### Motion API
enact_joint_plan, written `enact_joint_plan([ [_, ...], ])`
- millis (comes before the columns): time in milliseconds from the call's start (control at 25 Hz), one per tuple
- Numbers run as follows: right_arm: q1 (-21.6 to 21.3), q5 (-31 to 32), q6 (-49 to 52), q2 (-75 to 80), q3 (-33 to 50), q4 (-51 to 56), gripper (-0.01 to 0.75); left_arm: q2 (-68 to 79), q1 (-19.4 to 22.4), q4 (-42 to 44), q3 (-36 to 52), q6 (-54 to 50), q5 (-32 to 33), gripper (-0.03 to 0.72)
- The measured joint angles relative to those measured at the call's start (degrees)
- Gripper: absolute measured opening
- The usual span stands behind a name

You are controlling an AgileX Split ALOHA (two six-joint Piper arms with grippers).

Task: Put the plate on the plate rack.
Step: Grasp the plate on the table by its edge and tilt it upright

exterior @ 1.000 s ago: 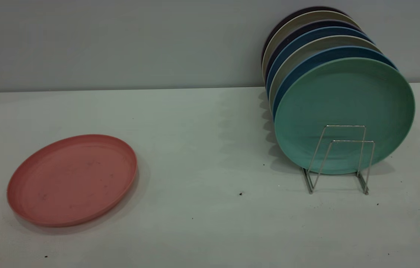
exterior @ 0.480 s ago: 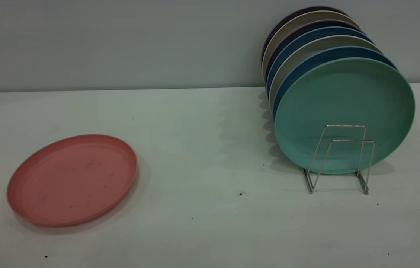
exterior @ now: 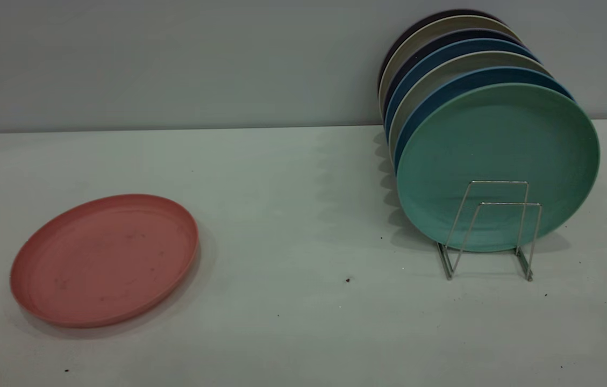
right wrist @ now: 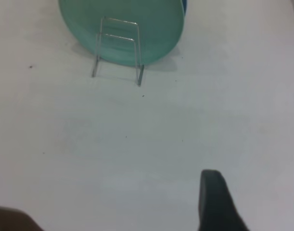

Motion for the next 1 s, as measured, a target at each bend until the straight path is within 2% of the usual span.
enact_joint_plan([
  [1000,0.00,0.00,-0.05,-0.07,0.00,0.00,0.413,0.00,0.00,1.44,-0.43,0.17,-1.33,0.565],
])
